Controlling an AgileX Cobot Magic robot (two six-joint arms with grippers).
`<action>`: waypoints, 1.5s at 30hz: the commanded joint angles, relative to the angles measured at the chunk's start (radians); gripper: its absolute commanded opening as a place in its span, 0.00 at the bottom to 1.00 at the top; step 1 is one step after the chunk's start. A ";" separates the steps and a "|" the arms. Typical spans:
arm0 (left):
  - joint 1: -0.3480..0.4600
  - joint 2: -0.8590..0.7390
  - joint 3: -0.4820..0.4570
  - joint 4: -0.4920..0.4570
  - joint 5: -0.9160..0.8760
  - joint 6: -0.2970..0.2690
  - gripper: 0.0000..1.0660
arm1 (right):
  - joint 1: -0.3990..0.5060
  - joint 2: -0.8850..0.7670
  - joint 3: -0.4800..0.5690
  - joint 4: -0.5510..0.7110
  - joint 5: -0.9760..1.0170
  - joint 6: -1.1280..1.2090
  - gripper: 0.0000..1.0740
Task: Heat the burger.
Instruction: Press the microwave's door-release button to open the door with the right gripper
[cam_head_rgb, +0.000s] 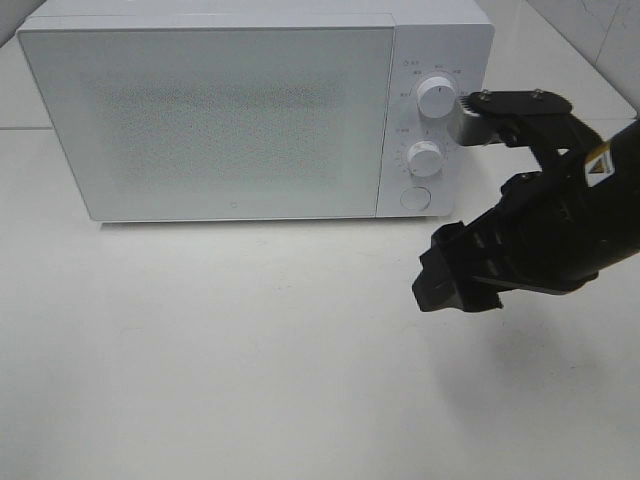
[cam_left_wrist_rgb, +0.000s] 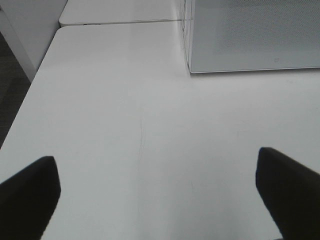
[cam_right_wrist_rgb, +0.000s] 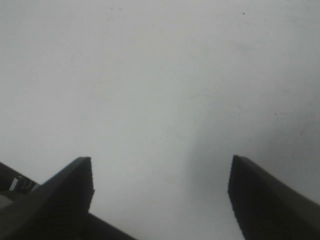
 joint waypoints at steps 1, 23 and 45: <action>0.001 -0.015 0.003 0.000 0.002 0.001 0.94 | -0.004 -0.076 -0.006 -0.015 0.092 -0.016 0.70; 0.001 -0.015 0.003 0.000 0.002 0.001 0.94 | -0.071 -0.668 -0.005 -0.042 0.386 -0.018 0.70; 0.001 -0.015 0.003 0.000 0.002 0.001 0.94 | -0.407 -1.214 0.138 -0.140 0.434 -0.064 0.71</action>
